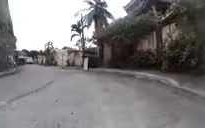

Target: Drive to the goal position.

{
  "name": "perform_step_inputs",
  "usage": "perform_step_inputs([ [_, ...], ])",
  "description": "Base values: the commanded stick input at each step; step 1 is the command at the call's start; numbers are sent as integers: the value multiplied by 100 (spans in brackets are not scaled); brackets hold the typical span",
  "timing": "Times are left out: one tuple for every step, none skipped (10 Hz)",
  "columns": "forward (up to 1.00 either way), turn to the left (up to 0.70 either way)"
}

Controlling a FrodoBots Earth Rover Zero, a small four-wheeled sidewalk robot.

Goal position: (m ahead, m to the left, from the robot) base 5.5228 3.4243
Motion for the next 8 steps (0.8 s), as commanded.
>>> perform_step_inputs([
  [100,0],
  [100,0],
  [100,0],
  [100,0],
  [100,0],
  [100,0],
  [100,0],
  [100,0],
])
